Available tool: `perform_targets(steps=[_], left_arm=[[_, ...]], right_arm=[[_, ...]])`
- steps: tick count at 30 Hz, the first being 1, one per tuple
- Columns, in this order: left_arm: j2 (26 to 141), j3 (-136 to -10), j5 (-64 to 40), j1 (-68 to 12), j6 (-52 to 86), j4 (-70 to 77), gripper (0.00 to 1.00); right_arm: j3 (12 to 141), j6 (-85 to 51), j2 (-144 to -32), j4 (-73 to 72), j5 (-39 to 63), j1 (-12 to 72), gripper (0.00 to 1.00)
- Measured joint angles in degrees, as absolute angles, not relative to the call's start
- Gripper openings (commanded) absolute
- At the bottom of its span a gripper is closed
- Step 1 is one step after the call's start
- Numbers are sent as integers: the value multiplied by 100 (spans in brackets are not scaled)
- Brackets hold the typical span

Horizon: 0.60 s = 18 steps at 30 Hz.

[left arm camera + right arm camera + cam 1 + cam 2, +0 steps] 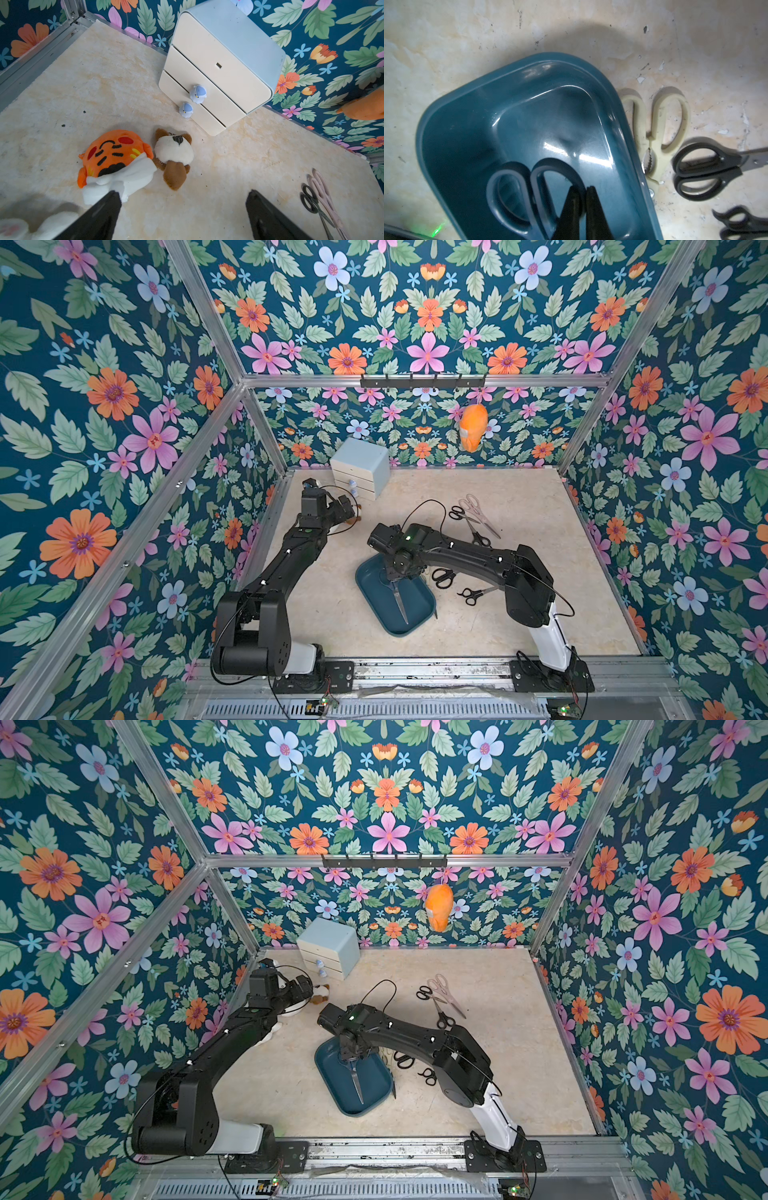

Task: Put the scissors into the storage box
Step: Place the scissors in the storage box.

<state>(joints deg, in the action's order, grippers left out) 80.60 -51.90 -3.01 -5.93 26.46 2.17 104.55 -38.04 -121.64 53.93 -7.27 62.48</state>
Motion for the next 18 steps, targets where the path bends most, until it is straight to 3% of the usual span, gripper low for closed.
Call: perform_targets(steps=[15,18], left_arm=[[8051,-5188,-279,-574,2657,215,99],[8014,-5179,-266,-574,2657,215,99]], right_arm=[[11354,-3804,-13150,5765,-622,6246,0],[11413,-3809,-13203,5826,-622,6239,8]])
